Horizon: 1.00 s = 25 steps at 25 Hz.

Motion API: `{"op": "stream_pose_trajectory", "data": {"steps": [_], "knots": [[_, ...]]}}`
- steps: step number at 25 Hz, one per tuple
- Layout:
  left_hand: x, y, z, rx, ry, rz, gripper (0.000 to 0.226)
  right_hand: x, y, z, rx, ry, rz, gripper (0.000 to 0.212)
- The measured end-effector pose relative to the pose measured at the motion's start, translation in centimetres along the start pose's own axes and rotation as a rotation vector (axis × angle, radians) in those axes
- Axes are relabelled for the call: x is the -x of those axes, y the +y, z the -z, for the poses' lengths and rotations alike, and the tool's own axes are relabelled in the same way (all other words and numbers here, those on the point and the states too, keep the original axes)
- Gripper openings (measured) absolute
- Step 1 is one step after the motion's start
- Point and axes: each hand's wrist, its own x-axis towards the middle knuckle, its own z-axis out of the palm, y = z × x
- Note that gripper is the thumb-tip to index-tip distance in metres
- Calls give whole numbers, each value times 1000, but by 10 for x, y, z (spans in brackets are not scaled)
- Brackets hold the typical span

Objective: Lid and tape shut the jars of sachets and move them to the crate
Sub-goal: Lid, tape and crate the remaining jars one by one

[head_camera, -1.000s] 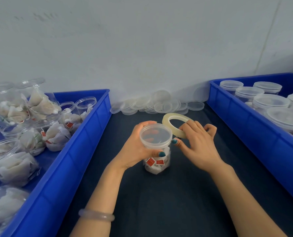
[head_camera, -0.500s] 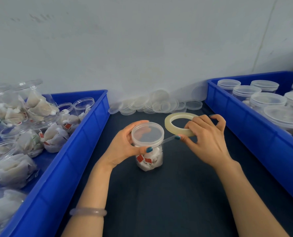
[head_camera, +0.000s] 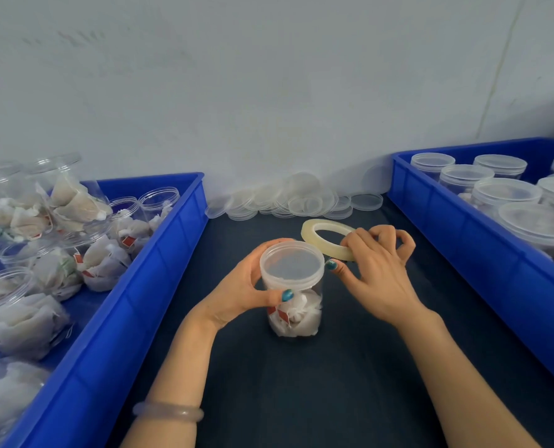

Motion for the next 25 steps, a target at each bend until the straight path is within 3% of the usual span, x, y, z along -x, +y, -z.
{"op": "stream_pose_trajectory", "data": {"steps": [5,12,15,19,22,25], "knots": [[-6,3,-11,-107,214,-61,96,0,0,1,-14,-8,10,52],[3,12,10,-136,105,-25,81,0,-7,4,-58,103,6,28],[0,37,5,-485,82,114,90,1,-14,1,-20,181,-52,27],[-22,62,-30,-1111,202,342,125,0,-21,0,15,222,9,26],[-37,60,-44,-1169,248,280,105,1,-14,4,20,141,16,8],[-37,53,-37,-1097,242,169,74,1,-16,2,6,110,-27,6]]}}
